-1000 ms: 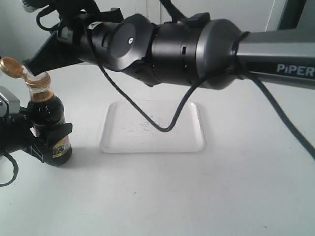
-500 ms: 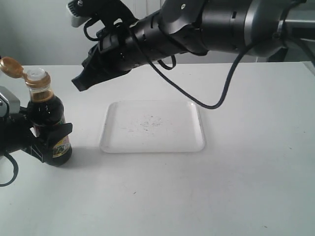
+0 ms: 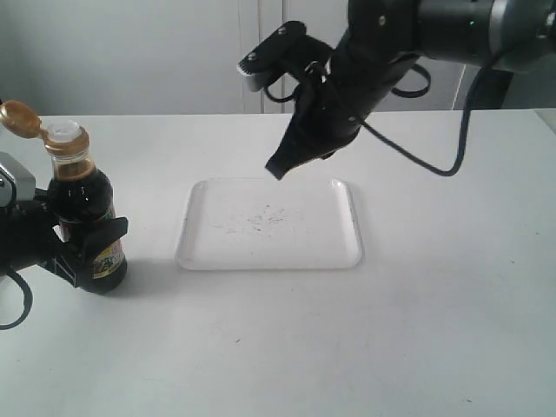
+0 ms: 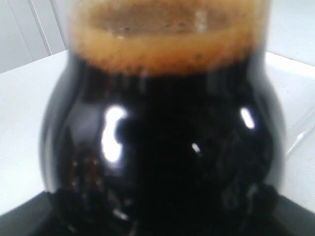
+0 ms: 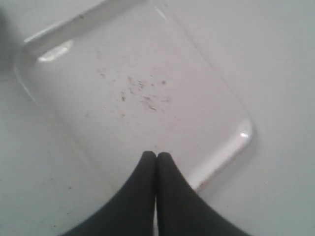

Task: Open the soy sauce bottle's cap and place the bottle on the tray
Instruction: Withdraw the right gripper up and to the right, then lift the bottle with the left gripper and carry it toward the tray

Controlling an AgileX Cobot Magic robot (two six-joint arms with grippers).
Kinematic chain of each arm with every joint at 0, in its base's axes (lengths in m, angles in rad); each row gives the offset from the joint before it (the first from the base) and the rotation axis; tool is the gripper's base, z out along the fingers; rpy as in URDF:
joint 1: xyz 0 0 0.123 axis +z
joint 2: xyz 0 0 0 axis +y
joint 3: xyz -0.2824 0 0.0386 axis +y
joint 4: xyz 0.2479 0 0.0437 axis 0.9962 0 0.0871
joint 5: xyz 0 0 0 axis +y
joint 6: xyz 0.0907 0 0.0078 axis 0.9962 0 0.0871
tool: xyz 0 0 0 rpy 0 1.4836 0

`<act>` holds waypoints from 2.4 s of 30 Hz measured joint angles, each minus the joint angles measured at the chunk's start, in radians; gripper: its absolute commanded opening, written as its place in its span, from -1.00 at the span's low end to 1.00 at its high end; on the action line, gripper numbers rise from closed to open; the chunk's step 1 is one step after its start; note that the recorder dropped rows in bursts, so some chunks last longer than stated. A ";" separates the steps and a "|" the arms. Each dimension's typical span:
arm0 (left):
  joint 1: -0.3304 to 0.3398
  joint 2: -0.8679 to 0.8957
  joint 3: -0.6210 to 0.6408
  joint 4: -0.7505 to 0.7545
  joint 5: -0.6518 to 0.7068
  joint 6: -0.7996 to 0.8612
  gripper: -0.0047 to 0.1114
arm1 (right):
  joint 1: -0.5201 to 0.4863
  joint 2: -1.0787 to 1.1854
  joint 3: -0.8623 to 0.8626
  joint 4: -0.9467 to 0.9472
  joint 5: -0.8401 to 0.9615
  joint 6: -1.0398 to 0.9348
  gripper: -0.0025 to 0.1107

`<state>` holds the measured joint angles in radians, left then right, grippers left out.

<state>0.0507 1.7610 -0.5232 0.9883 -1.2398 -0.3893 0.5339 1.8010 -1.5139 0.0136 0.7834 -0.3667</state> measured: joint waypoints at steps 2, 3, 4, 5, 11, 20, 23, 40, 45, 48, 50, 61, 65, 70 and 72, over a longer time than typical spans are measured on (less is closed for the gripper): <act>0.000 0.000 0.000 0.000 0.000 0.000 -0.92 | -0.062 -0.016 0.000 -0.005 0.019 0.038 -0.96; 0.000 0.000 0.000 0.000 0.000 0.000 -0.92 | -0.095 -0.027 0.000 -0.007 0.026 0.061 -0.96; 0.000 0.000 0.000 0.000 0.000 0.000 -0.92 | -0.119 -0.035 0.000 -0.007 0.032 0.082 -0.96; 0.000 0.000 0.000 0.000 0.000 0.000 -0.92 | -0.150 -0.046 0.000 -0.014 0.040 0.098 -0.96; 0.000 0.000 0.000 0.000 0.000 0.000 -0.92 | -0.242 -0.102 0.069 -0.014 0.030 0.122 -0.96; 0.000 0.000 0.000 0.000 0.000 0.000 -0.92 | -0.351 -0.183 0.197 -0.005 -0.028 0.124 -0.96; 0.000 0.000 0.000 0.000 0.000 0.000 -0.92 | -0.379 -0.217 0.241 -0.005 -0.059 0.124 -0.96; -0.002 -0.017 0.000 -0.009 0.023 -0.016 -0.92 | -0.401 -0.265 0.360 0.017 -0.186 0.124 -0.96; -0.004 -0.073 0.006 0.000 0.096 -0.023 -0.92 | -0.401 -0.267 0.360 0.019 -0.198 0.124 -0.96; -0.004 -0.120 0.009 -0.020 0.105 -0.047 -0.92 | -0.401 -0.267 0.360 0.019 -0.210 0.124 -0.96; -0.004 -0.149 0.009 -0.036 0.105 -0.062 -0.92 | -0.401 -0.267 0.360 0.019 -0.213 0.124 -0.96; -0.074 -0.200 -0.017 -0.130 0.116 -0.155 -0.92 | -0.401 -0.267 0.360 0.024 -0.235 0.124 -0.96; -0.158 -0.200 -0.054 -0.185 0.113 -0.158 -0.92 | -0.401 -0.267 0.360 0.026 -0.237 0.124 -0.96; -0.260 -0.200 -0.116 -0.301 0.118 -0.156 -0.92 | -0.401 -0.267 0.360 0.032 -0.239 0.124 -0.96; -0.302 -0.200 -0.151 -0.327 0.125 -0.145 -0.92 | -0.401 -0.267 0.360 0.032 -0.241 0.124 -0.96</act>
<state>-0.2513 1.5613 -0.6742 0.6615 -1.1145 -0.5340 0.1329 1.5336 -1.1535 0.0451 0.5428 -0.2430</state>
